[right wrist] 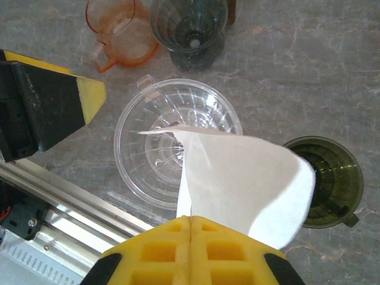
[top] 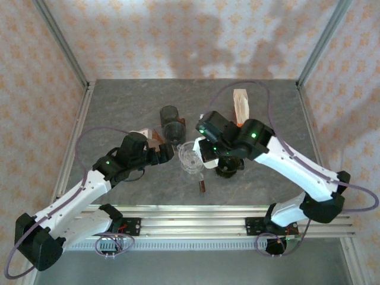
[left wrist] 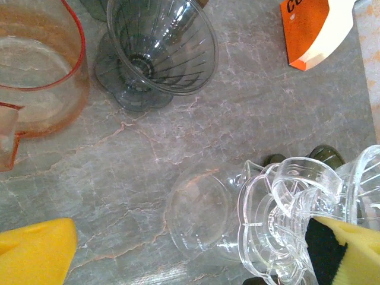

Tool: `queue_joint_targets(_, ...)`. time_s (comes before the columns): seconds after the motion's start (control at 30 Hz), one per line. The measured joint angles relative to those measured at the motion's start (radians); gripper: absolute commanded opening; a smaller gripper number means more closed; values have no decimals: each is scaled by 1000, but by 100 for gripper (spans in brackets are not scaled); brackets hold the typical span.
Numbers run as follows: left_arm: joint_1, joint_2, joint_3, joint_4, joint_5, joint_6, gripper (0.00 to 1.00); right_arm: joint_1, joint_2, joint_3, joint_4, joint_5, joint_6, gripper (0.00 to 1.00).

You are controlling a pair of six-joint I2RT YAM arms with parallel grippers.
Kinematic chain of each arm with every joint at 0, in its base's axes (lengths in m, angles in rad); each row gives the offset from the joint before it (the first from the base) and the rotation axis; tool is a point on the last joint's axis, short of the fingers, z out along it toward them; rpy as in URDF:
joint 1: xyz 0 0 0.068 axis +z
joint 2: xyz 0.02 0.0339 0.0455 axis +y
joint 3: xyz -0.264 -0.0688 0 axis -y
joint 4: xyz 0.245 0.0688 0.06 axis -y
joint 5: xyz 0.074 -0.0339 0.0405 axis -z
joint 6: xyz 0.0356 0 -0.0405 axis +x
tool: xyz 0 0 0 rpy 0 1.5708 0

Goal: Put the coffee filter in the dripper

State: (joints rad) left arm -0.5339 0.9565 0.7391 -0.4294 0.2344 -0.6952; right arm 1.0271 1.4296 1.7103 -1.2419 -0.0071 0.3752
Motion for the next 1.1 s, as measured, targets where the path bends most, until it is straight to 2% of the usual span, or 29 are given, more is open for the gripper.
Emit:
queue_joint_targets(0.3, 0, 63, -8, 49, 58, -3, 100, 0, 183, 140, -50, -27, 14, 0)
queue_joint_targets(0.53, 5, 102, -31, 87, 100, -14, 100, 0, 270, 141, -35, -63, 14, 0)
queue_joint_targets(0.7, 6, 106, -37, 101, 103, -22, 100, 0, 278, 116, -3, -87, 15, 7)
queue_joint_targets(0.77, 6, 106, -40, 105, 103, -28, 100, 0, 282, 105, 5, -92, 18, 13)
queue_joint_targets(0.97, 6, 106, -41, 105, 102, -41, 100, 0, 285, 98, 27, -90, 12, 46)
queue_joint_targets(1.03, 6, 99, -41, 104, 98, -45, 100, 0, 280, 97, 41, -85, 15, 53)
queue_joint_targets(1.1, 6, 83, -41, 100, 95, -49, 100, 0, 265, 88, 59, -78, 16, 55)
